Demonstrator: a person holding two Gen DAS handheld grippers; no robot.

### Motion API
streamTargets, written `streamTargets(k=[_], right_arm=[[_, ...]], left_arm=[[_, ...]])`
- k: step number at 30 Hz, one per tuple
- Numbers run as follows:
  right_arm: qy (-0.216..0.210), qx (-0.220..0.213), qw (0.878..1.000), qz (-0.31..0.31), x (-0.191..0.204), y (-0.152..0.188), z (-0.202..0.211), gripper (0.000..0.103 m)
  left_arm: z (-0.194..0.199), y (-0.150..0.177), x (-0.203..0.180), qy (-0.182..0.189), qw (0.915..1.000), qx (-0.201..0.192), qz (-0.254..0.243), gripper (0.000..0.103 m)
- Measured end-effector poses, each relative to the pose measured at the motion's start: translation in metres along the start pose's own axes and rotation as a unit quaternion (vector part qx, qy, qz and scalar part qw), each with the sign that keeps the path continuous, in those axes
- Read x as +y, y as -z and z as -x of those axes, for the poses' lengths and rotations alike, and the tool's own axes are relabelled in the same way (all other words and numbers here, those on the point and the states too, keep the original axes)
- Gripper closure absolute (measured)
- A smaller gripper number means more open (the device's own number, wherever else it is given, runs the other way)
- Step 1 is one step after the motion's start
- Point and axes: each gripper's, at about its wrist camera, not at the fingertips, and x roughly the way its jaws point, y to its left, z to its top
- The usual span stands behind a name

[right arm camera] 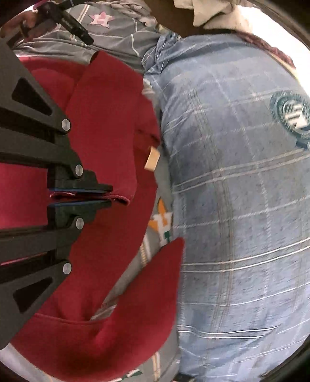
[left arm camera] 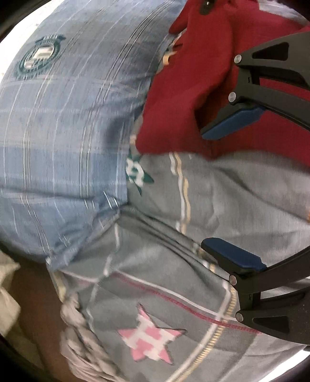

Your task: Fold small clothes

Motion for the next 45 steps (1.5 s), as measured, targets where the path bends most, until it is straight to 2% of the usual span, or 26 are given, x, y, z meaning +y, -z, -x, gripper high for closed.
streamTargets(k=[3, 4, 5, 7, 8, 11, 13, 17, 18, 19, 21, 25, 28, 31, 33, 38, 42, 45], right_arm=[[0.020, 0.021, 1.000, 0.004, -0.005, -0.003, -0.009, 0.093], [0.047, 0.021, 0.999, 0.000, -0.008, -0.004, -0.007, 0.082], [0.058, 0.011, 0.998, -0.005, -0.011, -0.004, 0.001, 0.077], [0.040, -0.024, 0.999, -0.013, -0.012, -0.003, 0.020, 0.060], [0.028, -0.034, 0.999, -0.010, -0.009, -0.003, 0.027, 0.059], [-0.012, -0.015, 0.999, 0.033, 0.014, -0.009, 0.024, 0.059], [-0.016, 0.009, 0.998, 0.060, 0.030, -0.012, 0.008, 0.064], [0.045, 0.033, 0.996, 0.074, 0.038, -0.009, -0.037, 0.065], [0.052, 0.032, 0.996, 0.069, 0.037, -0.009, -0.043, 0.065], [0.056, 0.008, 0.996, 0.068, 0.037, -0.011, -0.047, 0.065], [0.066, 0.008, 0.995, 0.069, 0.038, -0.015, -0.051, 0.065], [0.035, 0.011, 0.997, 0.064, 0.042, -0.016, -0.029, 0.062], [0.046, 0.005, 0.996, 0.069, 0.039, -0.007, -0.013, 0.060], [0.054, 0.023, 0.996, 0.069, 0.030, 0.005, -0.020, 0.060], [0.072, 0.010, 0.994, 0.076, 0.029, 0.006, -0.023, 0.060], [0.050, 0.013, 0.998, 0.047, 0.022, 0.003, -0.005, 0.060], [0.060, 0.007, 0.996, 0.060, 0.023, 0.010, 0.007, 0.060], [0.062, 0.022, 0.996, 0.057, 0.019, 0.014, -0.003, 0.059]], left_arm=[[0.002, -0.012, -0.015, 0.014, 0.9997, 0.004, -0.020, 0.018], [-0.001, -0.017, -0.020, 0.024, 0.9994, 0.005, -0.024, 0.018], [-0.003, -0.020, -0.023, 0.026, 0.9993, 0.002, -0.025, 0.018], [-0.016, -0.026, -0.030, 0.022, 0.9992, -0.003, -0.035, 0.018], [-0.024, -0.025, -0.031, 0.019, 0.9991, 0.002, -0.037, 0.018], [-0.055, -0.018, -0.031, 0.007, 0.9986, 0.038, -0.035, 0.020], [-0.074, -0.016, -0.030, 0.001, 0.9973, 0.065, -0.033, 0.019], [-0.090, -0.019, -0.032, -0.004, 0.9969, 0.072, -0.031, 0.017], [-0.093, -0.020, -0.034, -0.008, 0.9969, 0.071, -0.033, 0.017], [-0.094, -0.021, -0.037, -0.013, 0.9969, 0.067, -0.039, 0.017], [-0.096, -0.019, -0.040, -0.020, 0.9968, 0.060, -0.049, 0.017], [-0.092, -0.013, -0.041, -0.020, 0.9970, 0.056, -0.049, 0.017], [-0.088, -0.012, -0.038, -0.018, 0.9972, 0.058, -0.043, 0.017], [-0.087, -0.011, -0.039, -0.019, 0.9970, 0.059, -0.046, 0.017], [-0.085, -0.011, -0.039, -0.021, 0.9970, 0.057, -0.049, 0.017], [-0.080, -0.011, -0.038, -0.015, 0.9973, 0.057, -0.045, 0.018], [-0.070, -0.012, -0.037, -0.005, 0.9978, 0.048, -0.045, 0.018], [-0.062, -0.012, -0.038, 0.004, 0.9980, 0.042, -0.047, 0.018]])
